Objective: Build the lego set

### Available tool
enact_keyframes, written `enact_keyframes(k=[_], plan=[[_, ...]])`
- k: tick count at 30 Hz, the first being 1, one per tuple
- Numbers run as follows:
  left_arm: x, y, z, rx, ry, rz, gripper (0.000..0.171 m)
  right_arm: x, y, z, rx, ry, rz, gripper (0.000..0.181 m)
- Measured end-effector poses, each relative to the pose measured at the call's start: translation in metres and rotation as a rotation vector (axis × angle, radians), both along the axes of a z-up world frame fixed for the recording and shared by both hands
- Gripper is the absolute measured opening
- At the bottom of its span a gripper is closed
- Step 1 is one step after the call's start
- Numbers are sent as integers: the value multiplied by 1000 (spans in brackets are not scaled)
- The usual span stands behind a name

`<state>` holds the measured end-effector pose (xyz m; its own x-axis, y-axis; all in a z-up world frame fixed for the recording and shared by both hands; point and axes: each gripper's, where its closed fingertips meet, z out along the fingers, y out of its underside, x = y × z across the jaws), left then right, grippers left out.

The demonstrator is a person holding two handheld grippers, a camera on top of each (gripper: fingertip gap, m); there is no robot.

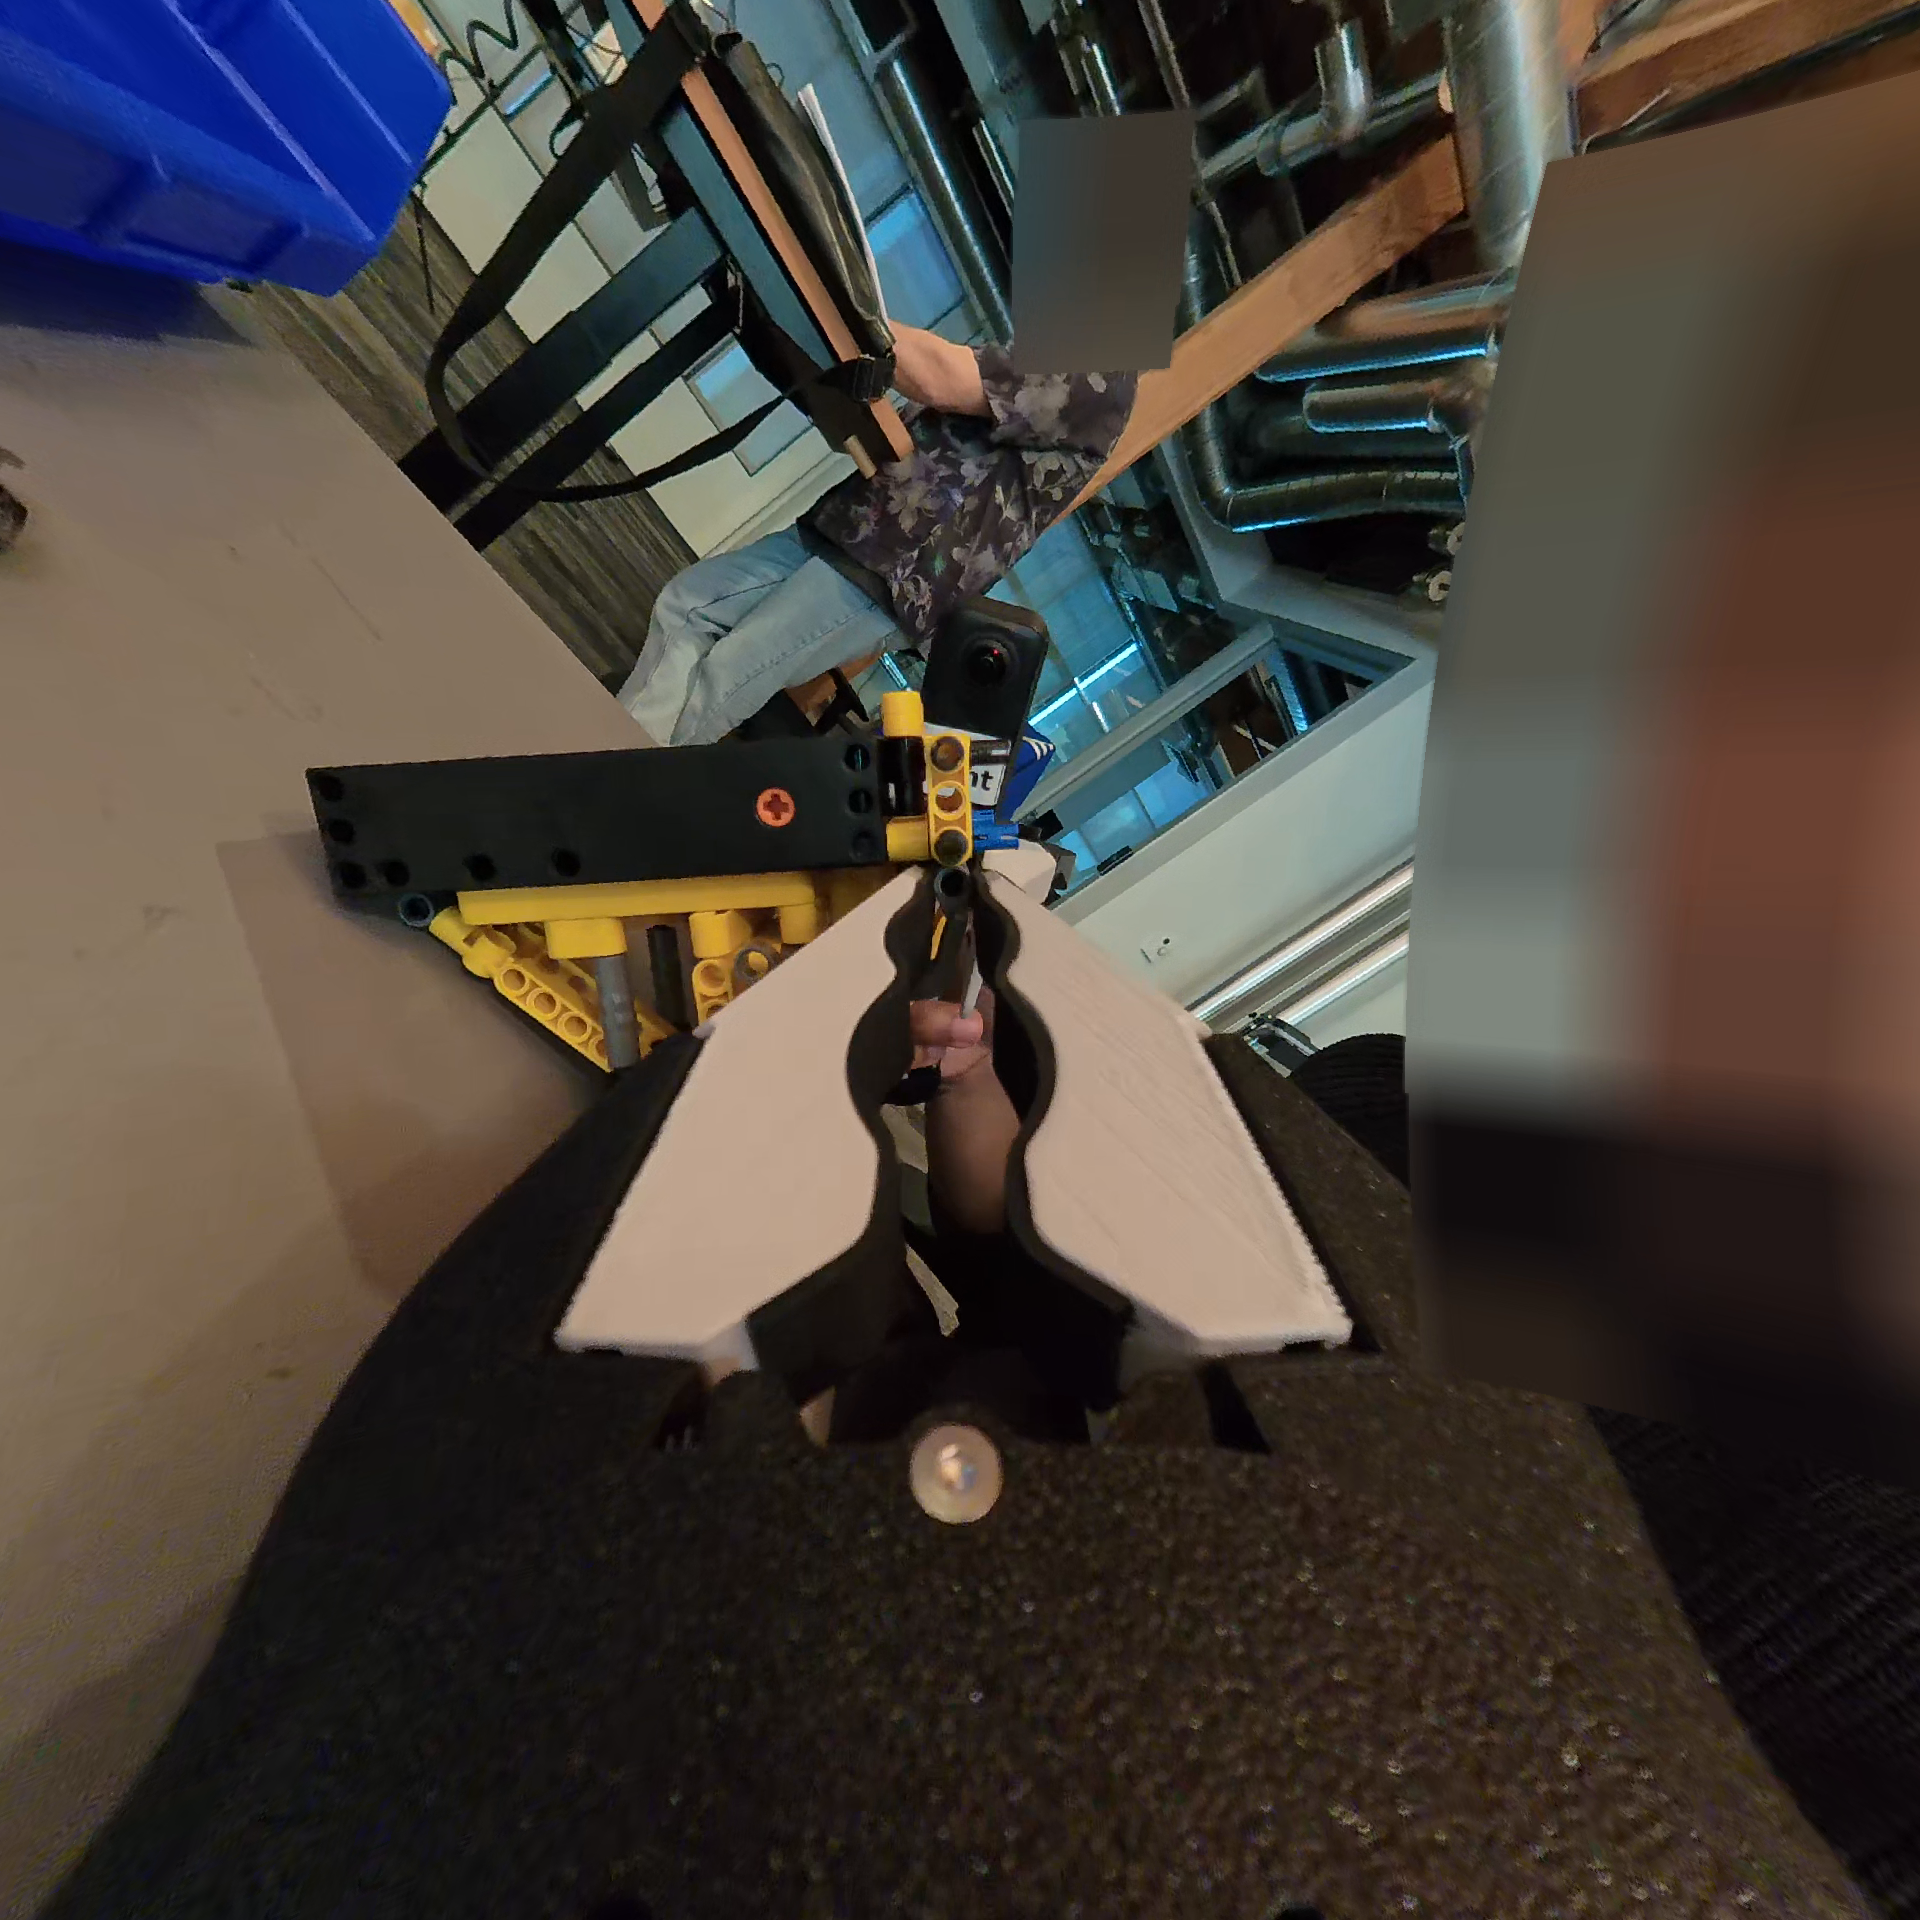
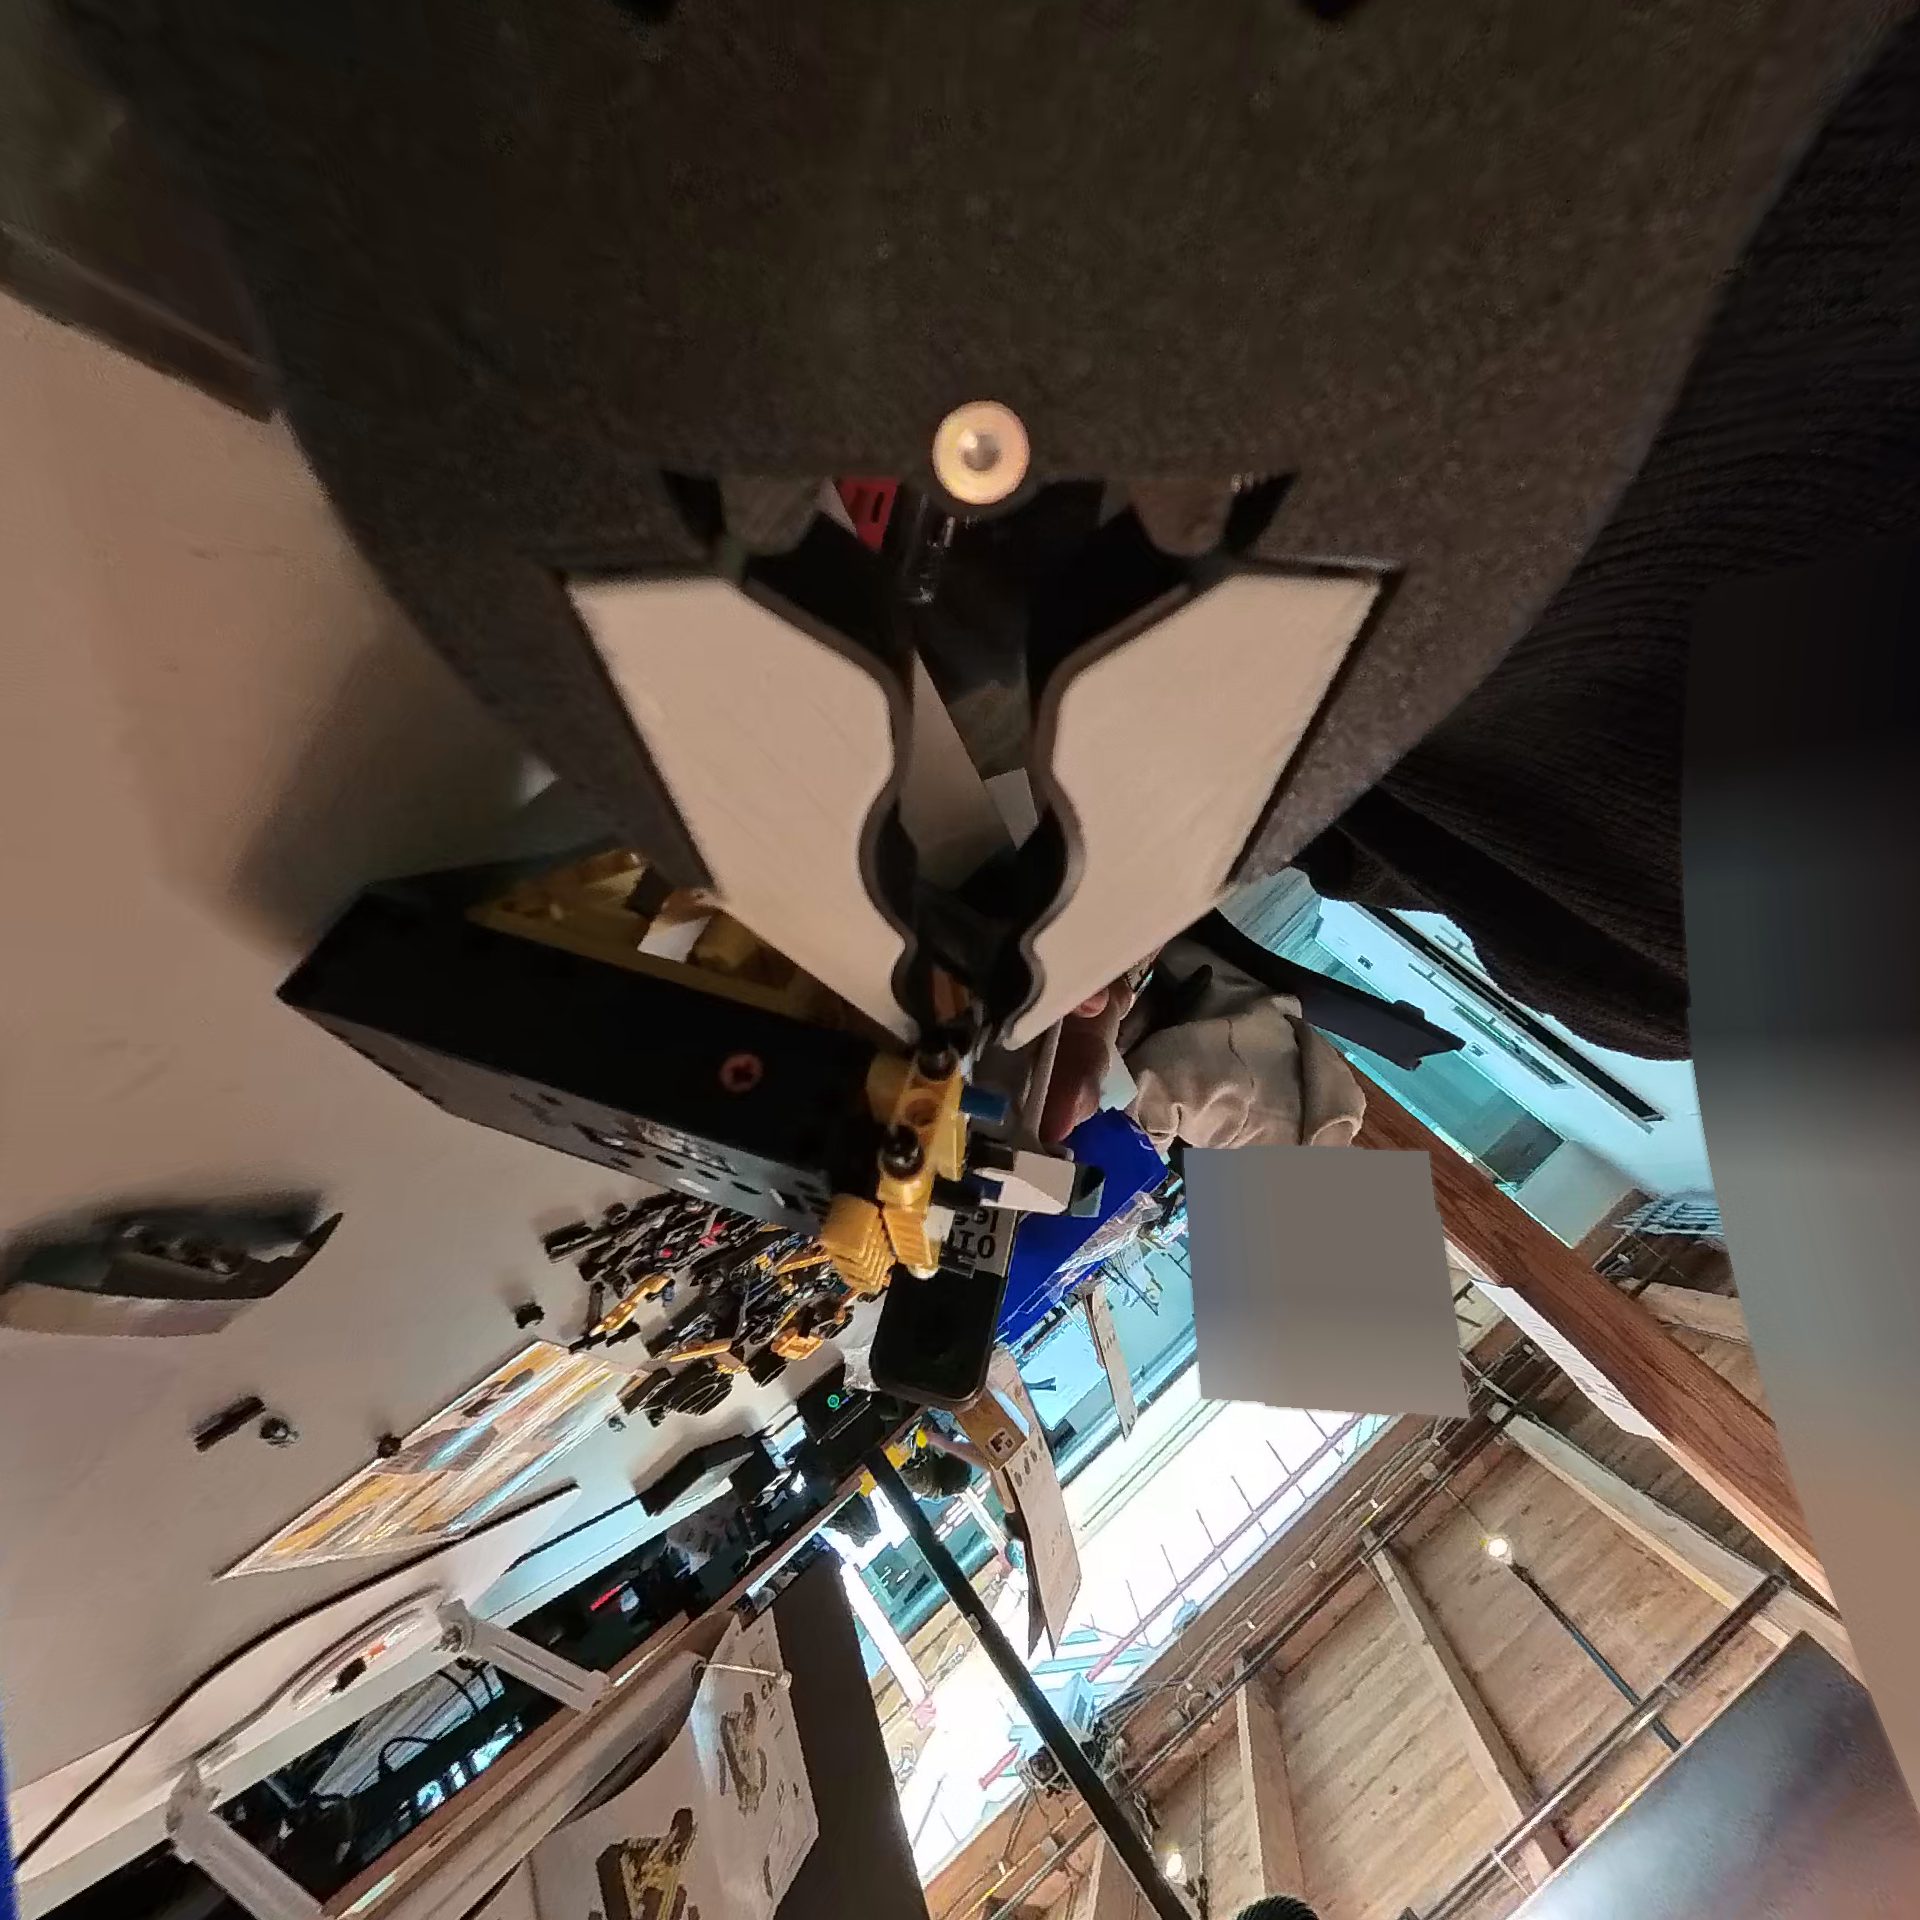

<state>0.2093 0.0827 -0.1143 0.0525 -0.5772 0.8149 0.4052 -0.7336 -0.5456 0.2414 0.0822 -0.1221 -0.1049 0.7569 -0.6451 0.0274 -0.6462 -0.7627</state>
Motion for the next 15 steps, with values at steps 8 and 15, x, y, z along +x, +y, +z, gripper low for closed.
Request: enact_keyframes(k=[8,15], plan=[[1,-1,-1,-45,-27,-10,7,0,0,-1,-8,-14,-9,10],[0,0,-1,-31,-18,23,6,-1,-1,-1,-19,-27,4,9]])
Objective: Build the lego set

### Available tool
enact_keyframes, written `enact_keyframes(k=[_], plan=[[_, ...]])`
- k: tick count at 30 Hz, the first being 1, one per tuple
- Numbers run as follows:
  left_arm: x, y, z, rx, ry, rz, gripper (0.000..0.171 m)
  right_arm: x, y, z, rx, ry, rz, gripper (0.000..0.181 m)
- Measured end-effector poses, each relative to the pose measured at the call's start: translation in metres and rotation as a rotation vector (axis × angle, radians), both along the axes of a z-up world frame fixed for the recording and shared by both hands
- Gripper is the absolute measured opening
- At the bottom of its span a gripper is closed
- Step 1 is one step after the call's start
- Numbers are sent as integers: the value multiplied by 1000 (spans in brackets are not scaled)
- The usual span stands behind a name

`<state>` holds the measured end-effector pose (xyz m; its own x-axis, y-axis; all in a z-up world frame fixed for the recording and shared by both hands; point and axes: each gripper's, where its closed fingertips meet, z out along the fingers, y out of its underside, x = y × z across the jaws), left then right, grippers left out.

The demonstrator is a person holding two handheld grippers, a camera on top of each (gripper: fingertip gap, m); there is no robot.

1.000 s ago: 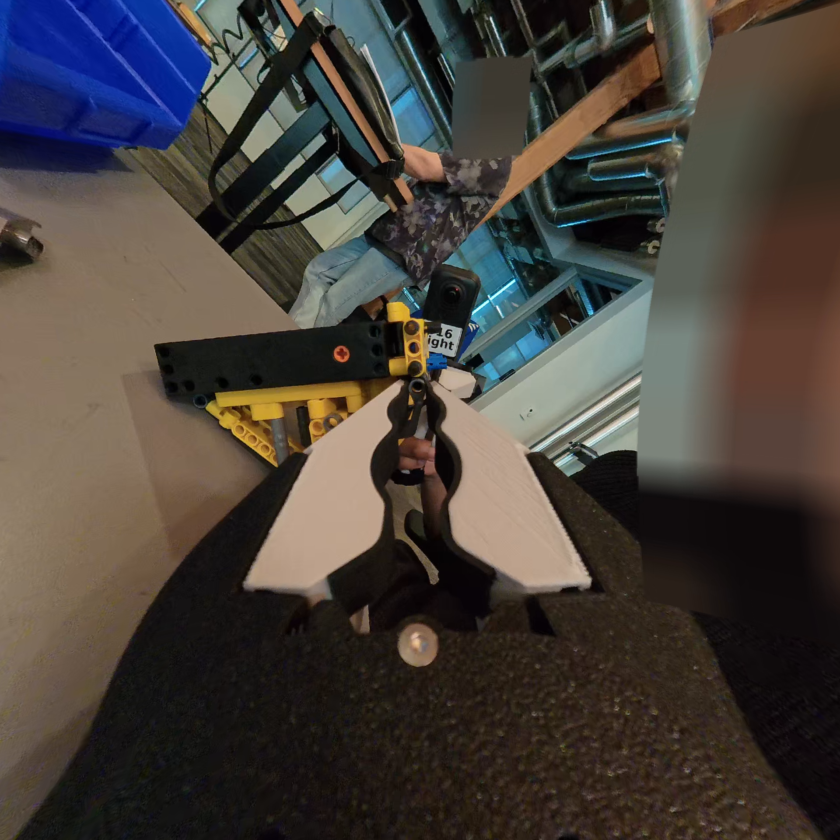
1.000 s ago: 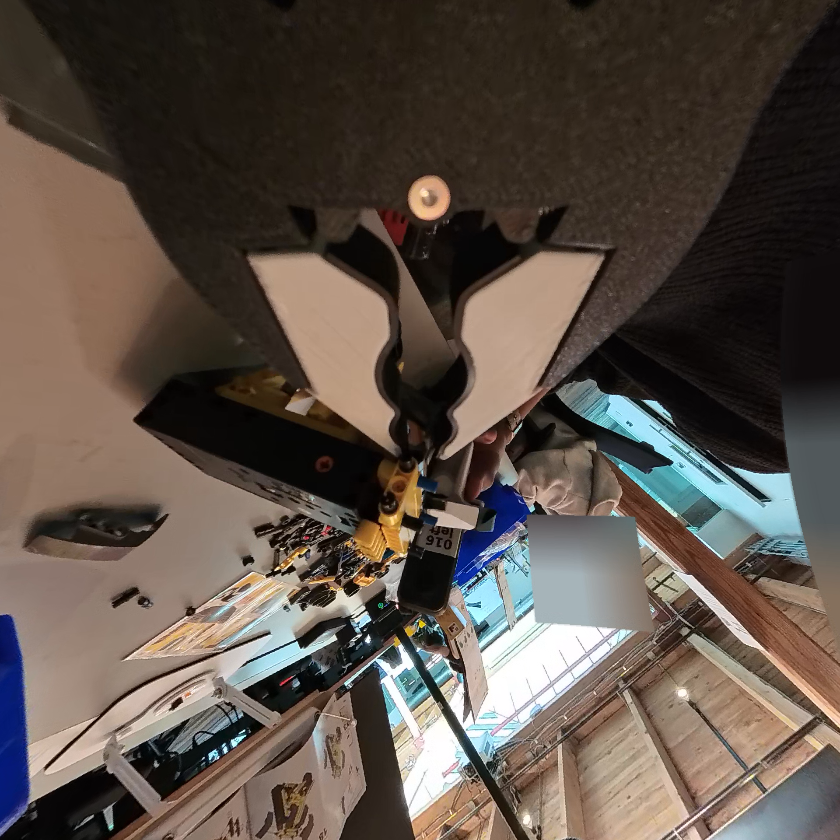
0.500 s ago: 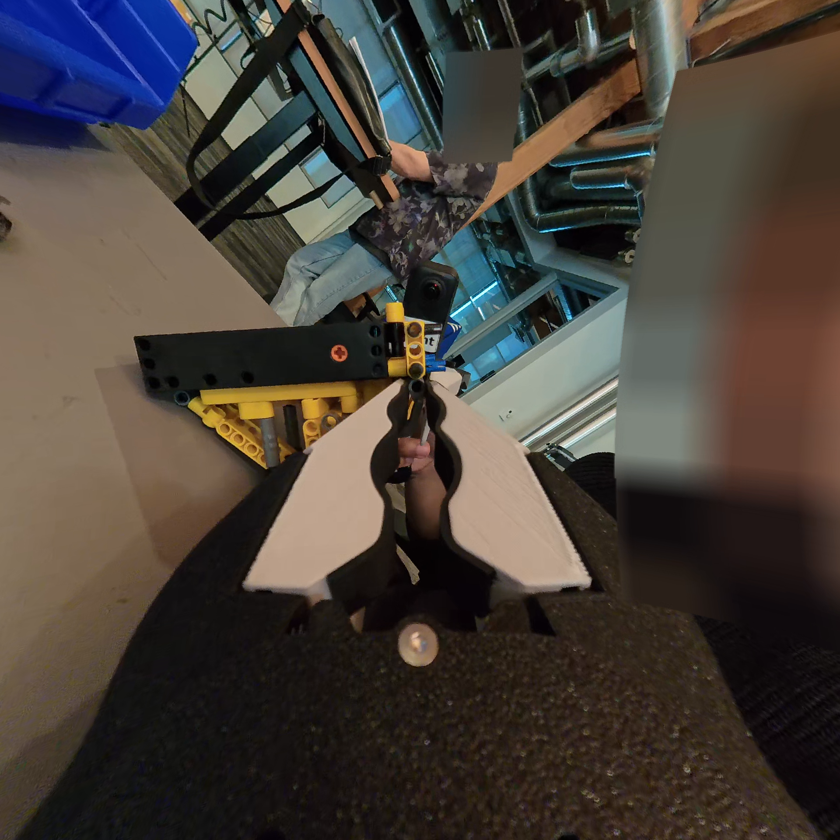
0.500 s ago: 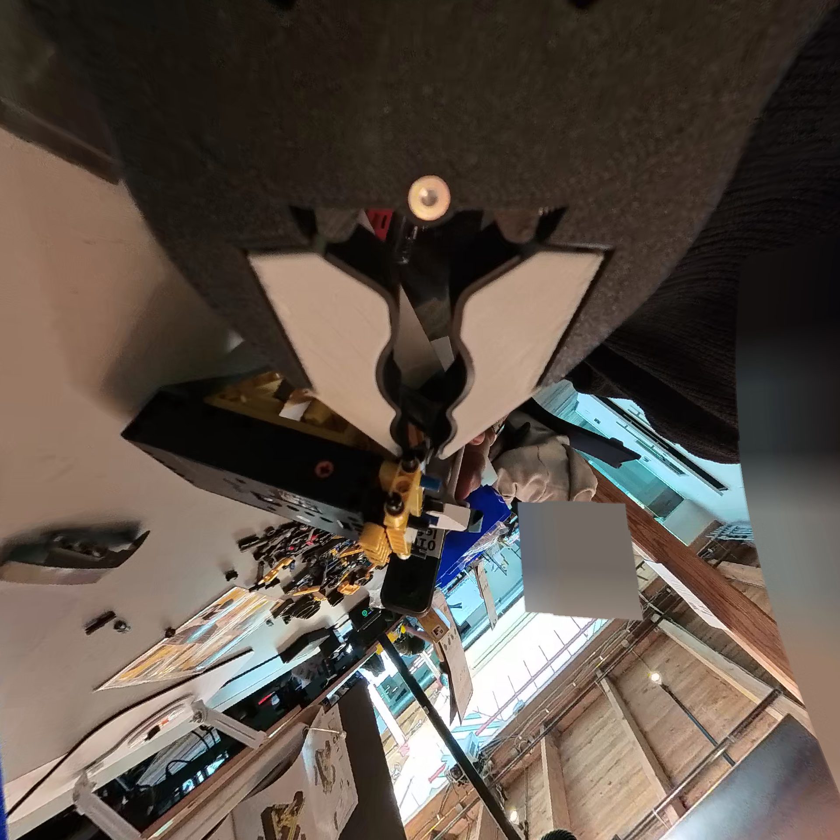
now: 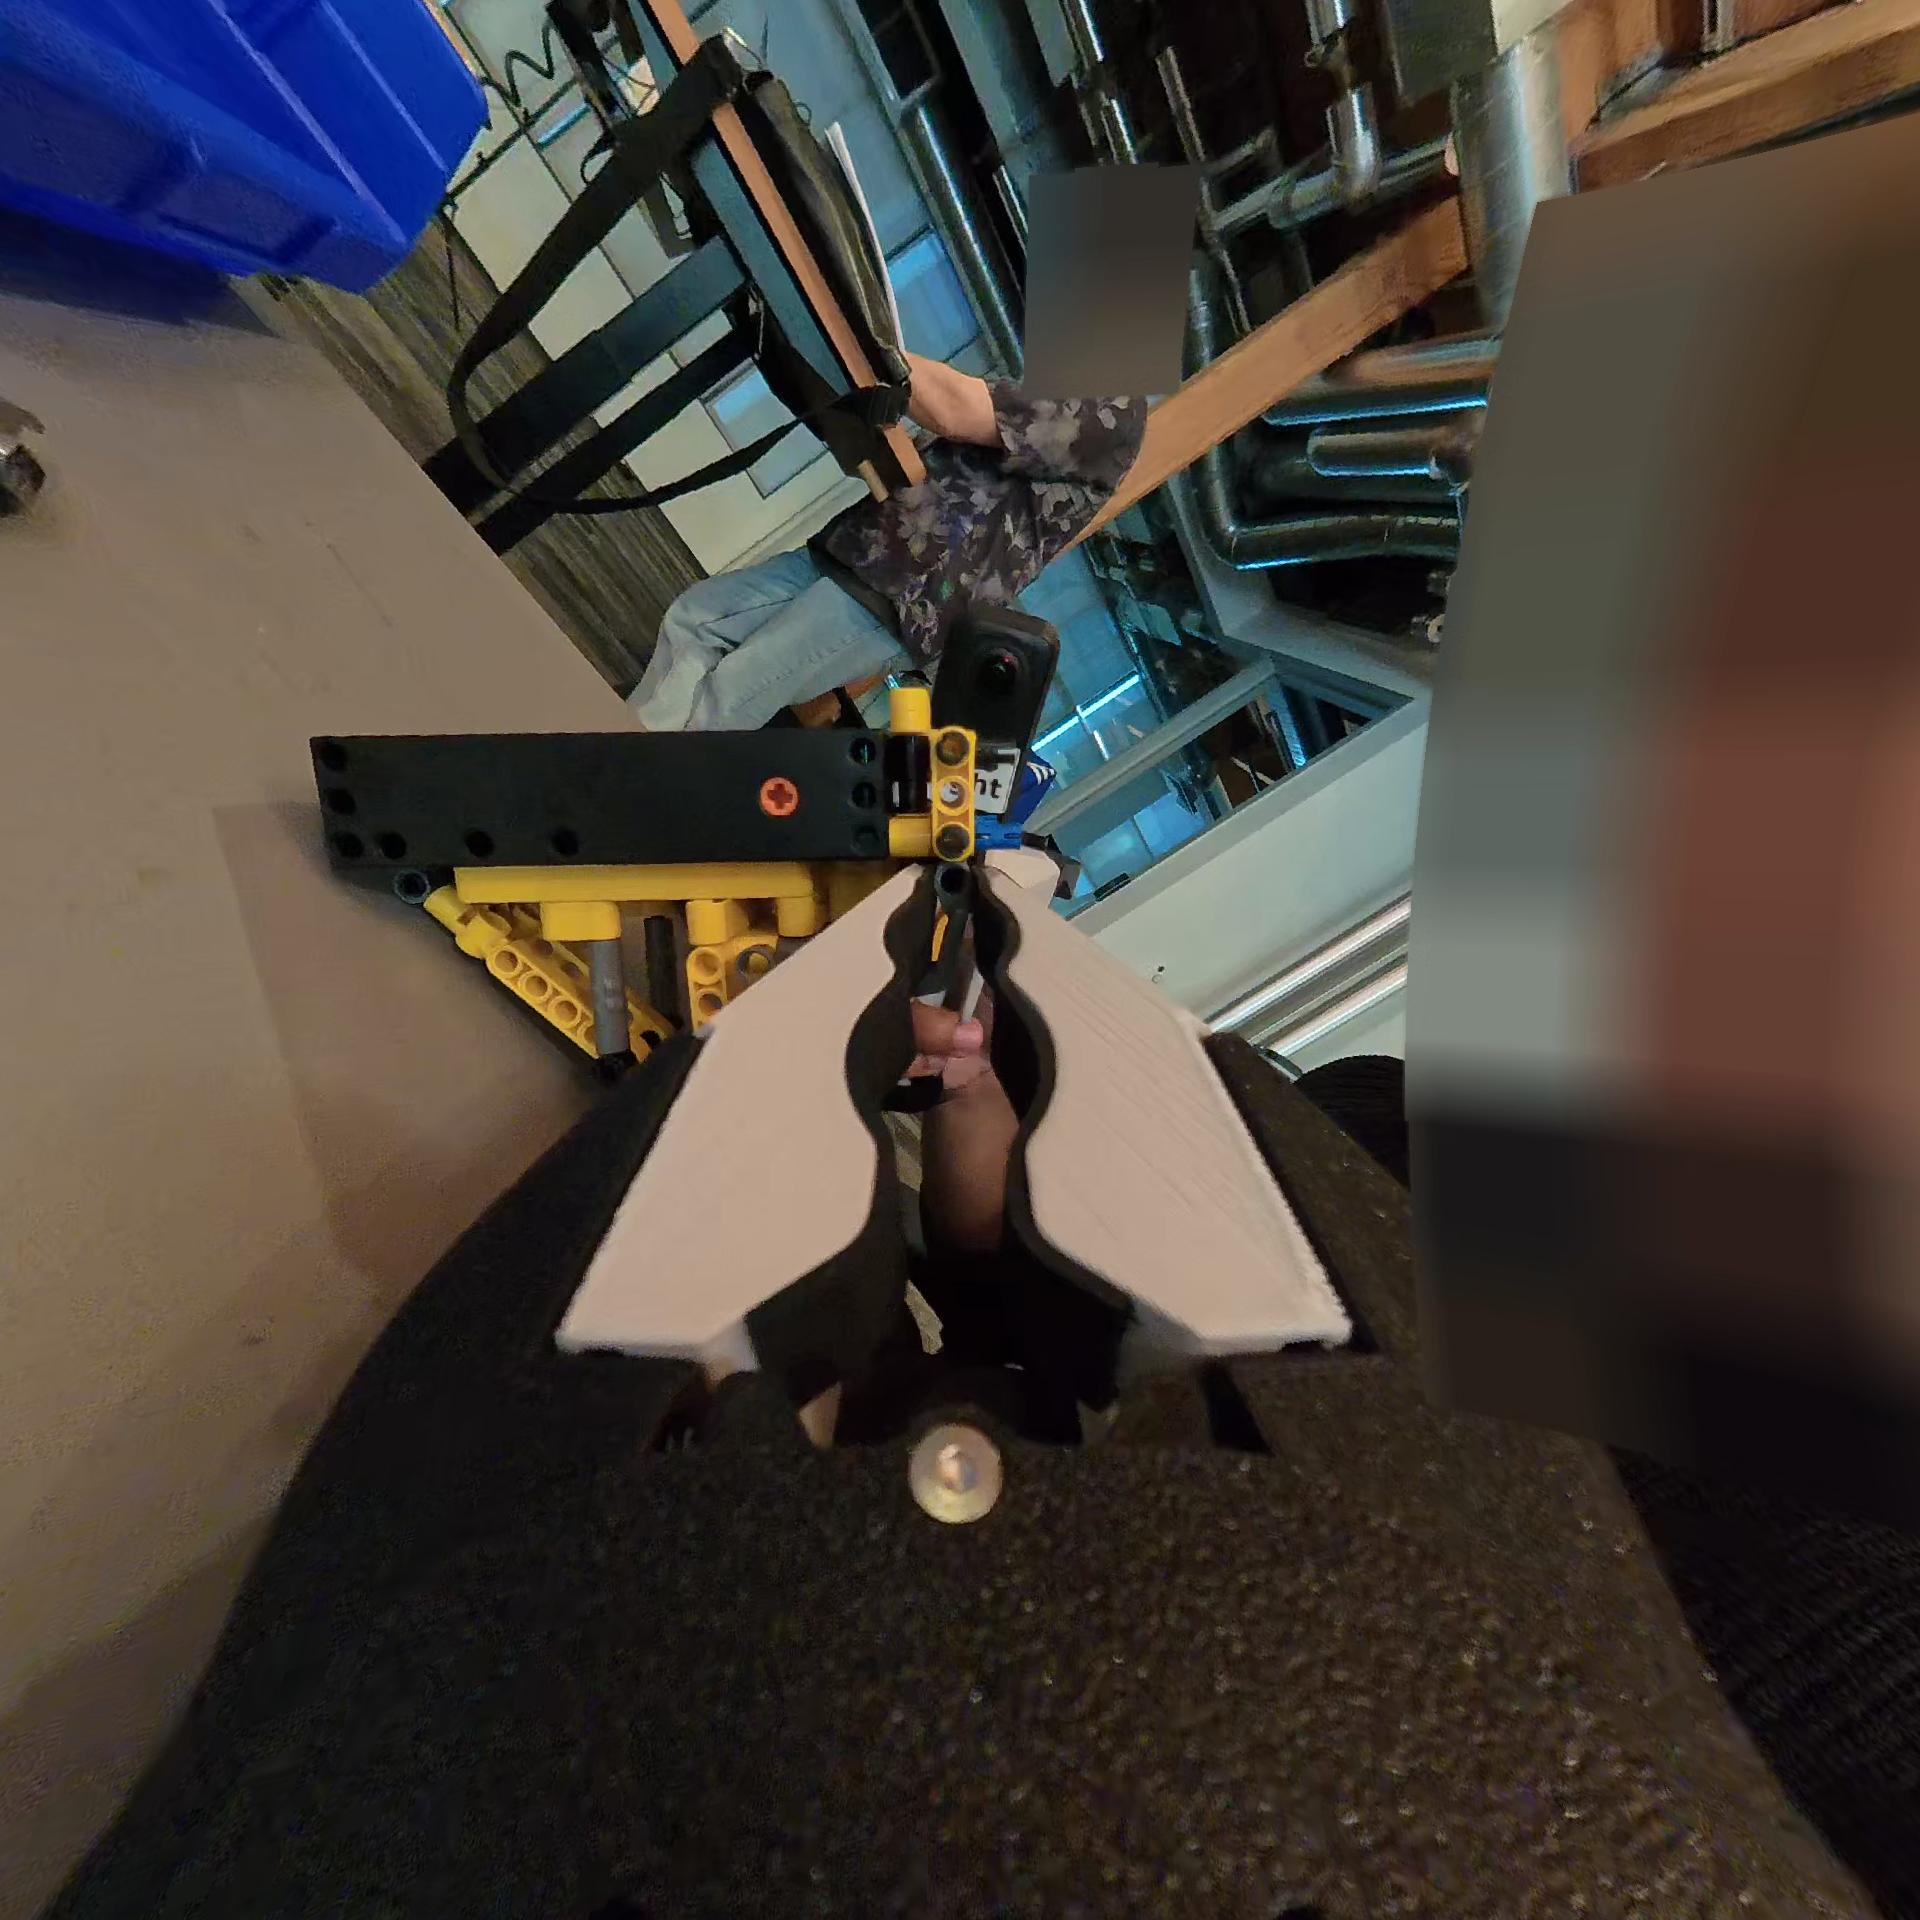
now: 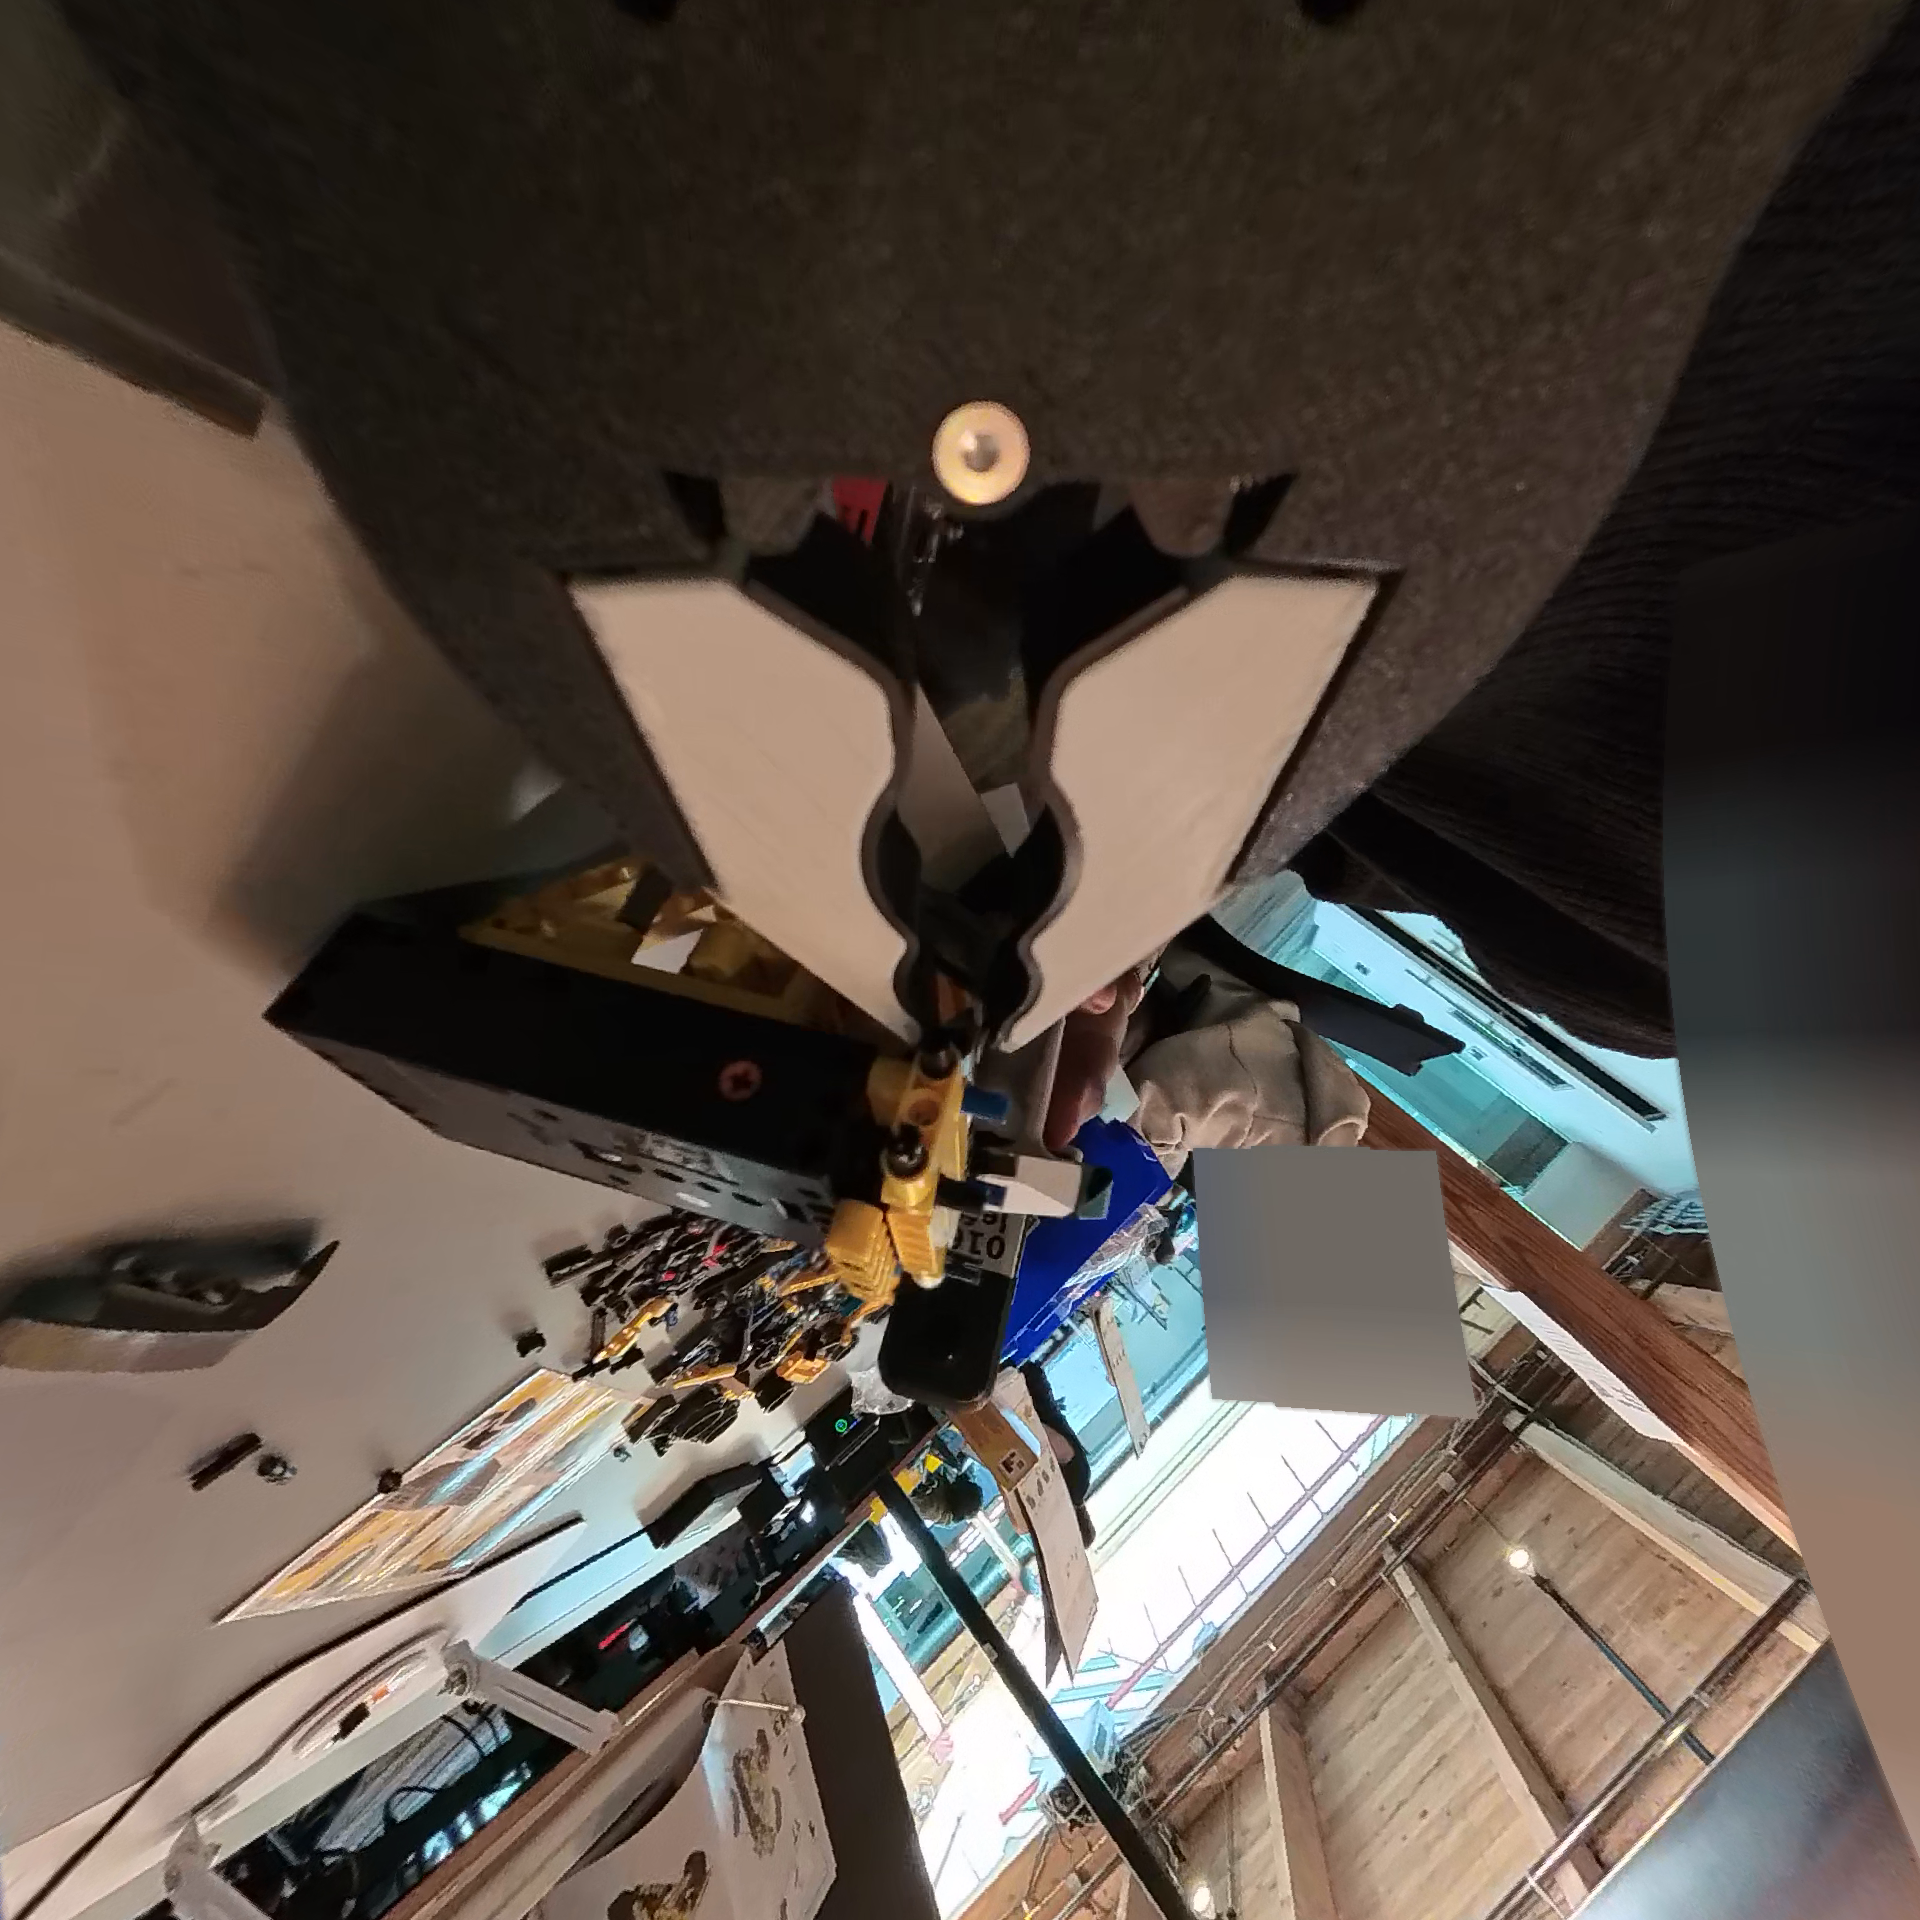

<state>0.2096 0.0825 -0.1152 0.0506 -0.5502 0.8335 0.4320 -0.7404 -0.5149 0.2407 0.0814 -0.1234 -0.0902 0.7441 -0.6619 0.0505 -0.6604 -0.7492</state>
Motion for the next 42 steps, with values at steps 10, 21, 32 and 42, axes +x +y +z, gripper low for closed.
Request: enact_keyframes(k=[10,21,32,42], plan=[[2,2,0,3,6,33,6,-2,1,0,7,-13,-6,9],[0,-5,-13,117,321,70,26,2,7,-2,48,-19,-58,17],[-9,2,-31,525,863,187,21,3,5,-11,196,-139,-83,27],[-5,-4,-26,624,844,139,13,0,1,-17,332,-228,-115,16]])
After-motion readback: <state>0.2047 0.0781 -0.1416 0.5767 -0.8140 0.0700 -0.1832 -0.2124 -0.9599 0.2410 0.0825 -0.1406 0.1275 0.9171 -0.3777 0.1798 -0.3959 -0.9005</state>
